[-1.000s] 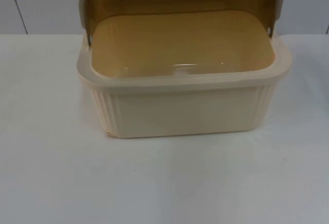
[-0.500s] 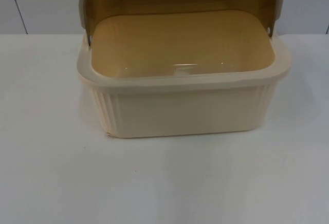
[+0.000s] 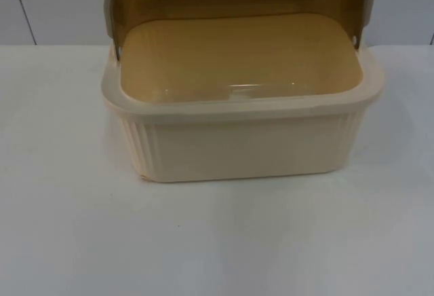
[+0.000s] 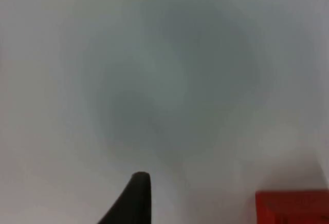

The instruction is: Open the box lid with the left hand, place the block into the box with the right hand, then close the box lid with the left hand.

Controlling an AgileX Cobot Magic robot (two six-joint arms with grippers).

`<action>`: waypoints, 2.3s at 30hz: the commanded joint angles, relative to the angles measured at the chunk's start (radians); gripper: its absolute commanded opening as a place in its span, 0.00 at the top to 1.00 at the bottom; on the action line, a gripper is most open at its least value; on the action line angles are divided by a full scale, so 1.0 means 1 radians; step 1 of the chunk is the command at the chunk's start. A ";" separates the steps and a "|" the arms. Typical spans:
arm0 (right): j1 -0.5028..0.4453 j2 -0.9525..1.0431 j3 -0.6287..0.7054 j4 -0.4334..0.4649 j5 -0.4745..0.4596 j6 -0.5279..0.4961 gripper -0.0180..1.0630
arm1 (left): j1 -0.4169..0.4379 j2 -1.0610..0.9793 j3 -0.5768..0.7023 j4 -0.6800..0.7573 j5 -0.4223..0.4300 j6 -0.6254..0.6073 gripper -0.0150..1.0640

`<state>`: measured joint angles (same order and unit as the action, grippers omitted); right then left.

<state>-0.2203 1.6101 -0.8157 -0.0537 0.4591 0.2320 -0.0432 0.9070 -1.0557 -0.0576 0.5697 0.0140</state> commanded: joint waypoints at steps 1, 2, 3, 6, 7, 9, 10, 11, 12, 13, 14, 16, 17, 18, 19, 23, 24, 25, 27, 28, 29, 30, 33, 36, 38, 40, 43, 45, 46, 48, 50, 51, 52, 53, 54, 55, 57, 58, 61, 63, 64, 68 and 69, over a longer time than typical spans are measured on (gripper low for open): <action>-0.006 0.042 -0.002 -0.008 0.045 -0.005 0.01 | 0.001 -0.006 0.004 -0.007 0.010 0.000 0.01; -0.006 0.059 -0.002 -0.008 0.062 -0.005 0.01 | 0.001 -0.006 0.004 -0.007 0.015 0.000 0.01; -0.006 0.059 -0.002 -0.008 0.062 -0.005 0.01 | 0.001 -0.006 0.004 -0.007 0.015 0.000 0.01; -0.006 0.093 -0.002 -0.006 0.090 0.004 0.01 | 0.001 -0.006 0.004 -0.005 0.022 0.004 0.01; -0.006 0.098 -0.002 -0.012 0.098 0.007 0.01 | 0.001 -0.006 0.004 -0.005 0.022 0.004 0.01; -0.006 0.105 -0.002 -0.028 0.107 0.012 0.01 | 0.001 -0.006 0.004 -0.005 0.022 0.004 0.01; -0.009 0.110 -0.002 -0.050 0.119 0.022 0.01 | 0.001 -0.006 0.004 -0.005 0.022 0.004 0.01; -0.014 0.113 -0.002 -0.069 0.122 0.043 0.01 | 0.001 -0.006 0.004 -0.005 0.022 0.004 0.01; -0.020 0.113 -0.002 -0.080 0.123 0.061 0.01 | 0.001 -0.006 0.004 -0.005 0.022 0.004 0.01; -0.020 0.113 -0.002 -0.080 0.123 0.061 0.01 | 0.001 -0.006 0.004 -0.005 0.022 0.004 0.01; -0.043 0.108 -0.002 -0.082 0.123 0.065 0.01 | 0.001 -0.006 0.004 -0.005 0.024 0.004 0.01; -0.078 0.106 -0.002 -0.082 0.131 0.065 0.01 | 0.001 -0.006 0.004 -0.005 0.024 0.004 0.01; -0.093 0.108 0.001 -0.077 0.130 0.063 0.01 | 0.001 -0.006 0.004 -0.005 0.024 0.004 0.01; -0.093 0.108 0.001 -0.077 0.130 0.063 0.01 | 0.001 -0.006 0.004 -0.005 0.024 0.004 0.01; -0.105 0.108 0.006 -0.075 0.124 0.060 0.01 | 0.001 -0.006 0.004 -0.005 0.024 0.004 0.01; -0.110 0.115 0.041 -0.072 0.046 0.042 0.01 | 0.001 -0.006 0.004 -0.005 0.024 0.007 0.01; -0.110 0.115 0.041 -0.072 0.046 0.042 0.01 | 0.001 -0.006 0.004 -0.005 0.024 0.007 0.01; -0.107 0.120 0.049 -0.071 0.029 0.040 0.01 | 0.001 -0.006 0.004 -0.003 0.024 0.006 0.01; -0.105 0.137 0.056 -0.071 0.018 0.040 0.01 | 0.001 -0.002 0.004 0.009 0.024 0.006 0.01; -0.105 0.143 0.056 -0.072 0.015 0.040 0.01 | 0.001 0.002 0.004 0.013 0.024 0.006 0.01; -0.105 0.148 0.056 -0.075 0.010 0.040 0.01 | 0.001 0.006 0.004 0.013 0.024 0.006 0.01; -0.105 0.148 0.056 -0.075 0.010 0.040 0.01 | 0.001 0.006 0.004 0.013 0.024 0.006 0.01; -0.105 0.148 0.056 -0.075 -0.017 0.040 0.01 | 0.001 0.017 0.004 0.013 0.024 0.006 0.01; -0.105 0.153 0.056 -0.075 -0.018 0.040 0.06 | 0.001 0.021 0.004 0.013 0.024 0.006 0.01; -0.105 0.165 0.056 -0.077 -0.010 0.036 0.28 | 0.001 0.021 0.004 0.013 0.022 0.006 0.01; -0.105 0.170 0.056 -0.077 -0.008 0.036 0.35 | 0.001 0.021 0.004 0.013 0.022 0.006 0.01; -0.105 0.179 0.056 -0.077 0.010 0.036 0.86 | 0.001 0.021 0.004 0.040 0.020 0.006 0.01; -0.105 0.179 0.056 -0.075 0.015 0.049 0.98 | 0.001 0.021 0.004 0.042 0.018 0.006 0.01; -0.105 0.177 0.056 -0.077 0.019 0.061 0.98 | 0.001 0.021 0.004 0.042 0.018 0.006 0.01; -0.105 0.177 0.056 -0.075 0.024 0.063 0.98 | 0.001 0.021 0.004 0.042 0.018 0.006 0.01; -0.105 0.177 0.052 -0.075 0.031 0.063 0.98 | 0.001 0.021 0.004 0.040 0.018 0.006 0.01; -0.105 0.177 0.052 -0.075 0.031 0.063 0.98 | 0.001 0.021 0.004 0.040 0.018 0.006 0.01; -0.105 0.177 0.044 -0.075 0.044 0.063 0.98 | 0.001 0.021 0.004 0.040 0.018 0.006 0.01; -0.105 0.177 0.033 -0.075 0.060 0.063 0.98 | 0.001 0.021 0.004 0.040 0.018 0.006 0.01; -0.105 0.177 0.018 -0.078 0.078 0.063 0.98 | 0.001 0.021 0.004 0.040 0.018 0.006 0.01; -0.105 0.177 -0.016 -0.079 0.118 0.047 0.98 | 0.001 0.021 0.004 0.040 0.020 0.006 0.01; -0.105 0.177 -0.045 -0.079 0.148 0.035 0.98 | 0.001 0.021 0.004 0.040 0.020 0.006 0.01; -0.105 0.177 -0.062 -0.079 0.166 0.032 0.98 | 0.001 0.021 0.004 0.040 0.020 0.006 0.01; -0.105 0.177 -0.152 -0.076 0.248 0.011 0.98 | 0.001 0.021 0.004 0.038 0.024 0.006 0.01; -0.105 0.177 -0.228 -0.075 0.319 0.011 0.98 | 0.001 0.021 0.004 0.038 0.024 0.006 0.01; -0.105 0.177 -0.272 -0.075 0.345 0.011 0.98 | 0.001 0.021 0.004 0.038 0.024 0.006 0.01; -0.105 0.177 -0.402 -0.046 0.421 -0.005 0.98 | 0.001 0.021 0.004 0.036 0.024 0.006 0.01; -0.105 0.177 -0.448 -0.026 0.436 -0.007 0.98 | 0.001 0.021 0.004 0.036 0.024 0.006 0.01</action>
<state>-0.3229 1.7924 -1.2194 -0.0976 0.8601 0.2371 -0.0432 0.9303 -1.0557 -0.0205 0.5956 0.0197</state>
